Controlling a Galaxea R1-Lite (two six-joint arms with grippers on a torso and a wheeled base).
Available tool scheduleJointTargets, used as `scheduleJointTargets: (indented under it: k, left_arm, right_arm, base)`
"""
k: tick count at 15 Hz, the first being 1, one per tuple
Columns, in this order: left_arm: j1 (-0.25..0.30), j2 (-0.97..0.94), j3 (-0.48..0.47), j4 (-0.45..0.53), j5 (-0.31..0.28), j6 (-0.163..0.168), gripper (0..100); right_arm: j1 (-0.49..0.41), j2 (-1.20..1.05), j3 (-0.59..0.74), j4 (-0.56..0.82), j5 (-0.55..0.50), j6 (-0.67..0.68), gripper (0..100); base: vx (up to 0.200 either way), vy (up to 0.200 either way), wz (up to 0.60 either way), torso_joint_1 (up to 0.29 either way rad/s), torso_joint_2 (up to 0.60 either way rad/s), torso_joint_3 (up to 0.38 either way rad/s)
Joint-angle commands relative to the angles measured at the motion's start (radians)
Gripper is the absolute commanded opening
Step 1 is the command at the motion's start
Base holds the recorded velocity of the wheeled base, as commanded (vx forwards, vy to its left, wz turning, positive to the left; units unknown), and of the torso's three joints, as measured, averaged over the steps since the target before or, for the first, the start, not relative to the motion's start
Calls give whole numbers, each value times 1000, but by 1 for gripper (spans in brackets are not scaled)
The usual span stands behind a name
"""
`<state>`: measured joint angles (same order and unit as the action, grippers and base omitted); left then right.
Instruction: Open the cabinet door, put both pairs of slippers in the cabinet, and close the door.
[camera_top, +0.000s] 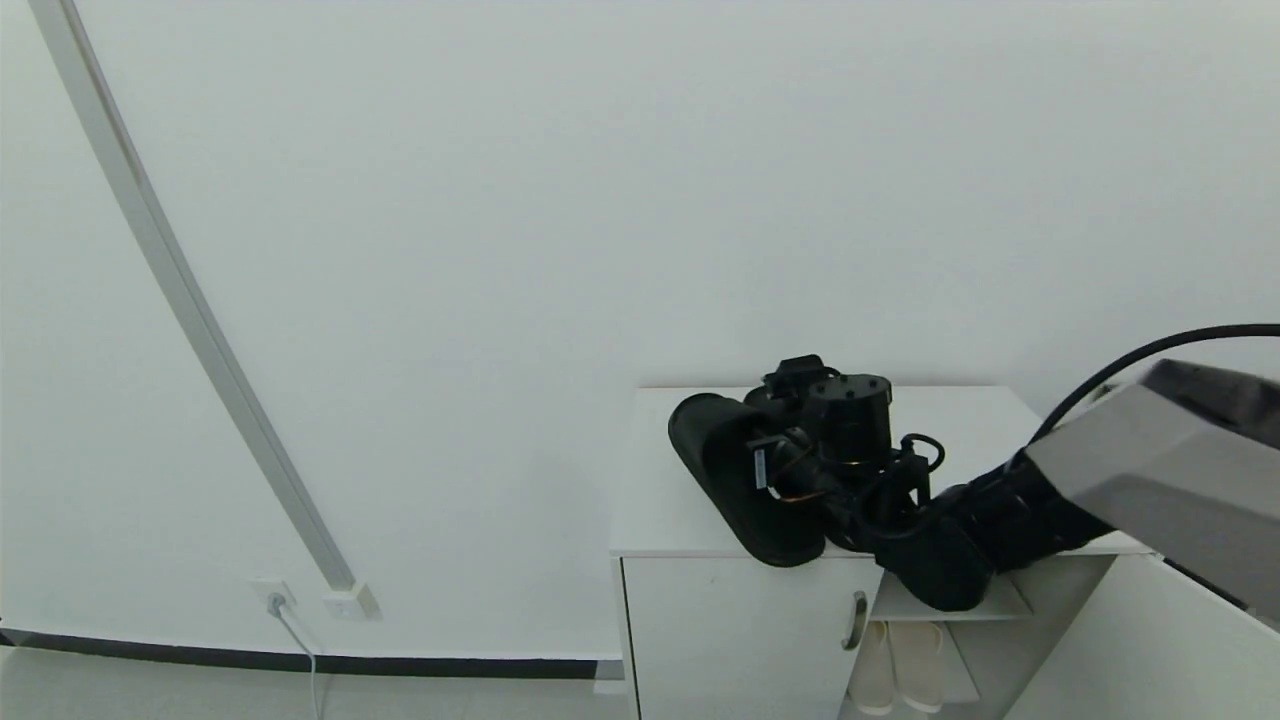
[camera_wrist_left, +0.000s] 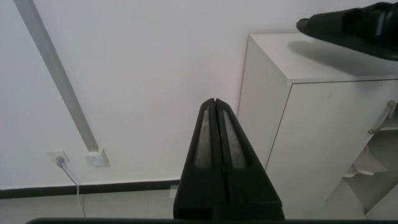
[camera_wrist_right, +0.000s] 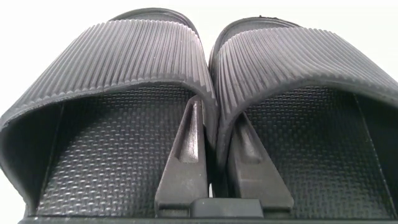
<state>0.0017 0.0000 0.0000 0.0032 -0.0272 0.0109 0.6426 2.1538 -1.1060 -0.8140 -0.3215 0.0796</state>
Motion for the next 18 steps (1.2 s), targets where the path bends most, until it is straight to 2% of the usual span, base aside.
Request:
scheduleJointTargets:
  k: [1, 5, 14, 16, 18]
  left_arm:
    - [0, 2, 0, 0, 0, 0, 0]
    - [0, 0, 0, 0, 0, 0, 0]
    - [0, 0, 0, 0, 0, 0, 0]
    - [0, 0, 0, 0, 0, 0, 0]
    - [0, 0, 0, 0, 0, 0, 0]
  right_arm:
    - [31, -219, 166, 1, 50, 5, 0]
    - [68, -370, 319, 7, 116, 19, 0]
    - [88, -497, 364, 142, 127, -17, 0]
    - [66, -558, 365, 208, 199, -17, 0]
    - [42, -575, 373, 220, 219, -17, 0]
  base:
    - [0, 0, 0, 0, 0, 0]
    - [0, 0, 0, 0, 0, 0]
    - [0, 0, 0, 0, 0, 0]
    - [0, 0, 0, 0, 0, 0]
    - [0, 0, 0, 0, 0, 0]
